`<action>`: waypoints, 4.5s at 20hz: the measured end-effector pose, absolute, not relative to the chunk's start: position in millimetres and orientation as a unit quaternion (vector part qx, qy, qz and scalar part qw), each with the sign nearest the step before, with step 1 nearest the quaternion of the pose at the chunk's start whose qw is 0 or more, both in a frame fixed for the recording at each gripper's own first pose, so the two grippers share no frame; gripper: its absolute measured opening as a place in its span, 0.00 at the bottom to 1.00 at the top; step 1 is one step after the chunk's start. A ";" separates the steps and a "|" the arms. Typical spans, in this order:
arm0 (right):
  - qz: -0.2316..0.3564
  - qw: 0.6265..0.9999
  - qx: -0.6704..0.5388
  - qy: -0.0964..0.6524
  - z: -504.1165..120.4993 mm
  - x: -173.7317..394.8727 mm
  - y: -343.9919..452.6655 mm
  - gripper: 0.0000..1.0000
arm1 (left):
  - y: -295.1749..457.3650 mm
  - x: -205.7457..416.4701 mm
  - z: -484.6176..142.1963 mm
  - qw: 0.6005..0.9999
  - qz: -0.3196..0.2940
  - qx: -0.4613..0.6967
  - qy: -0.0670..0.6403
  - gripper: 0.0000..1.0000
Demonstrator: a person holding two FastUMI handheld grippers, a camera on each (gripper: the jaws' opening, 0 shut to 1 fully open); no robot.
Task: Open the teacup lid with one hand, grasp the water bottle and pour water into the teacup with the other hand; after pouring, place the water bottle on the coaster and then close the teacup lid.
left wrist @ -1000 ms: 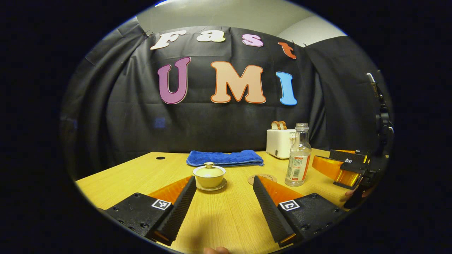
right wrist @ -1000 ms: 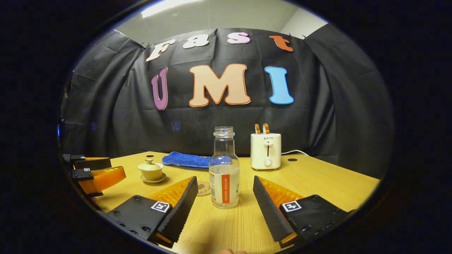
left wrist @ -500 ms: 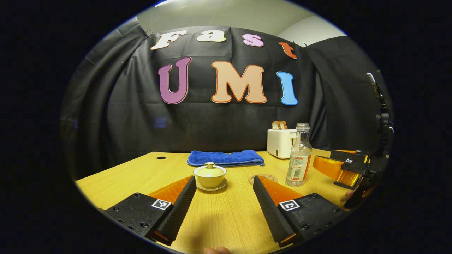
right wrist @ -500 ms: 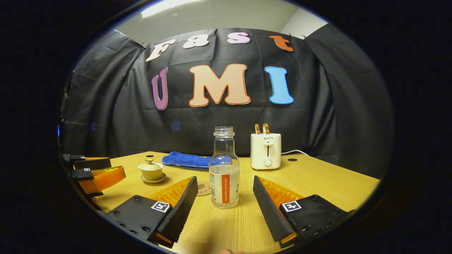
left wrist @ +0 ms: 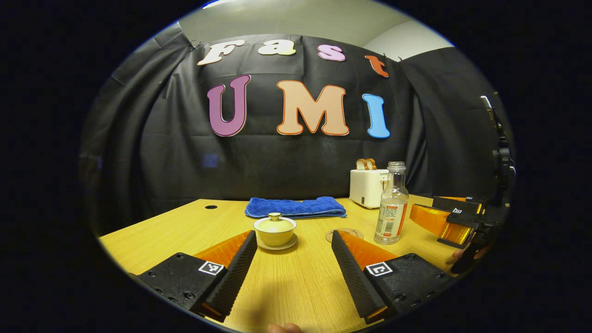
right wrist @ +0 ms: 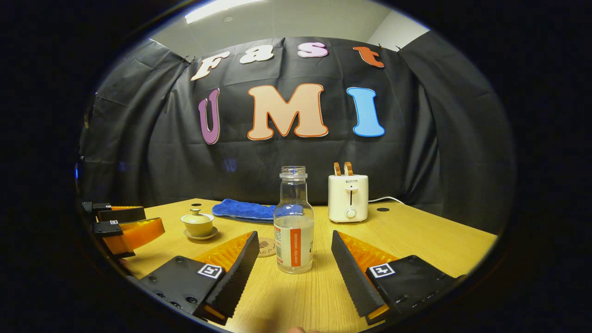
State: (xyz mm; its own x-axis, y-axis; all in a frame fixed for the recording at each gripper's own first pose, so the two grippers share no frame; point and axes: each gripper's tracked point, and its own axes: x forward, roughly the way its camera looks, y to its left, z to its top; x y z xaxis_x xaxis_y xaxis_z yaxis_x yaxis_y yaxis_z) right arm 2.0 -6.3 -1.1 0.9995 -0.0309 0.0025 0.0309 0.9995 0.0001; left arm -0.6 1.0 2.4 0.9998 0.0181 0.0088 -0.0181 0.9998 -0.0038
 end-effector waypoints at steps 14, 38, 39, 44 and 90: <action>-0.015 1.000 0.000 -0.001 -0.6 2.3 -6.2 0.99 | 34.5 74.5 0.6 0.998 0.057 0.003 -0.004 0.95; -0.019 1.000 0.000 0.000 0.6 4.5 -15.6 0.98 | 64.1 165.5 -25.7 0.988 0.123 0.028 0.083 0.28; -0.019 1.000 0.000 0.000 1.1 4.7 -16.2 0.98 | 64.1 166.0 -24.3 0.989 0.120 0.026 0.081 0.28; -0.021 1.000 0.000 0.000 1.3 4.0 -17.7 0.98 | 61.2 164.1 -25.4 0.991 0.110 0.015 0.077 0.25; -0.047 0.999 -0.005 0.003 -4.7 114.0 -1.5 0.70 | 90.5 6.8 -1.0 0.999 -0.039 0.002 -0.007 0.22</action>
